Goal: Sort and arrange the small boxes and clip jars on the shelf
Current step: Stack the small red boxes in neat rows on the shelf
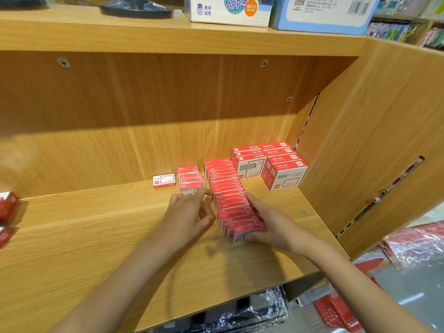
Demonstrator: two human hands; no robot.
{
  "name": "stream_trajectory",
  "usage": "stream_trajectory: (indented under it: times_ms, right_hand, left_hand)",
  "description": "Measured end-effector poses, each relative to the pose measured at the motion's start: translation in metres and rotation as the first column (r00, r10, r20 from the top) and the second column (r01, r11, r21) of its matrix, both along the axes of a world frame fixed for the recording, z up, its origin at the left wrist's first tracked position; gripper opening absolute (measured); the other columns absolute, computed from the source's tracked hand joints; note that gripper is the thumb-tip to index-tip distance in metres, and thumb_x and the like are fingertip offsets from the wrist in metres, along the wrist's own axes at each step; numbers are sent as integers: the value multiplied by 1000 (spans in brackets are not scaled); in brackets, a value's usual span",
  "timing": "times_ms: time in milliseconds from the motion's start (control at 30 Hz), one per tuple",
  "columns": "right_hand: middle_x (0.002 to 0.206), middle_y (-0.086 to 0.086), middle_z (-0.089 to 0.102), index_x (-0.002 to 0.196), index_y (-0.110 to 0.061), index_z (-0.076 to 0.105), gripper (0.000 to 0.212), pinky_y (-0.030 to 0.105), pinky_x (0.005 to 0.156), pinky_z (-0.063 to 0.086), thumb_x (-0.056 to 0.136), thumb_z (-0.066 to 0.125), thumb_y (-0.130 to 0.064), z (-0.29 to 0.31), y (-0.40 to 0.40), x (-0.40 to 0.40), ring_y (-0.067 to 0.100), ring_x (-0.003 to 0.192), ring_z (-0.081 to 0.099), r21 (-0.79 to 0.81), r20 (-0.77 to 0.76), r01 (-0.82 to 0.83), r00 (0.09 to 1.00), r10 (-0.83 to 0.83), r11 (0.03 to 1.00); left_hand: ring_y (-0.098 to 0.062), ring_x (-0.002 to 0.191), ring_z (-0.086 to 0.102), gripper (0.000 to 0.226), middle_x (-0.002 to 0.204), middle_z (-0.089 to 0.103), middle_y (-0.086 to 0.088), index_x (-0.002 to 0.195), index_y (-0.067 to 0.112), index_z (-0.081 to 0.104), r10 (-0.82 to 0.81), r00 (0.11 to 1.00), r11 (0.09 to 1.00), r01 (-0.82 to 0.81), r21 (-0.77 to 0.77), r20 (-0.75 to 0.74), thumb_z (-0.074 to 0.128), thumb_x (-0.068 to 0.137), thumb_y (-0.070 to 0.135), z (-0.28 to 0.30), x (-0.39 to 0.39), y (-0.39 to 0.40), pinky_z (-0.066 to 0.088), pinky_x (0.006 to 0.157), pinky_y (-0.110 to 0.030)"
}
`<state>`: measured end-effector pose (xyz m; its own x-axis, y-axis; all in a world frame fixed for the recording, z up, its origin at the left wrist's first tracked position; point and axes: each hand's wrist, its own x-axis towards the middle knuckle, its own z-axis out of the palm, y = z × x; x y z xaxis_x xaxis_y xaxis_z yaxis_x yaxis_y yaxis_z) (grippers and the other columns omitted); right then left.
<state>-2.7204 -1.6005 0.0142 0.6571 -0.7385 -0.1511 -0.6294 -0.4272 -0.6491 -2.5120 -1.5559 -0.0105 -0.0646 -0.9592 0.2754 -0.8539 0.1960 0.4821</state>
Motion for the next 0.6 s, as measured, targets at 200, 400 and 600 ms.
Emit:
stream_trajectory:
  times_ms: [200, 400, 600]
  right_hand:
    - [111, -29, 42, 115, -61, 8, 82, -3, 77, 33, 83, 67, -15, -5, 9, 4, -7, 104, 45, 26, 66, 67, 995, -68, 997]
    - [107, -39, 36, 114, -60, 13, 78, 1, 86, 33, 79, 71, -21, -1, 12, 3, -20, 95, 42, 3, 59, 72, 996, -72, 997]
    - [121, -11, 57, 138, -25, 34, 69, 17, 92, 40, 80, 70, -17, 5, 7, -4, 2, 106, 53, -78, -46, 76, 996, -80, 994]
  left_hand:
    - [4, 72, 53, 30, 79, 63, 16, 102, 30, 34, 6, 996, 999, -4, 32, -85, 58, 87, 22, -5, -14, -4, 22, 86, -22]
    - [-2, 79, 56, 24, 78, 63, 15, 100, 29, 41, 50, 997, 999, -49, 21, -62, 59, 85, 26, 1, -12, 0, 25, 87, -25]
    - [-4, 82, 41, 12, 74, 51, 19, 80, 27, 57, -49, 991, 993, 35, 110, 124, 58, 84, 38, 0, -9, 9, 18, 78, -26]
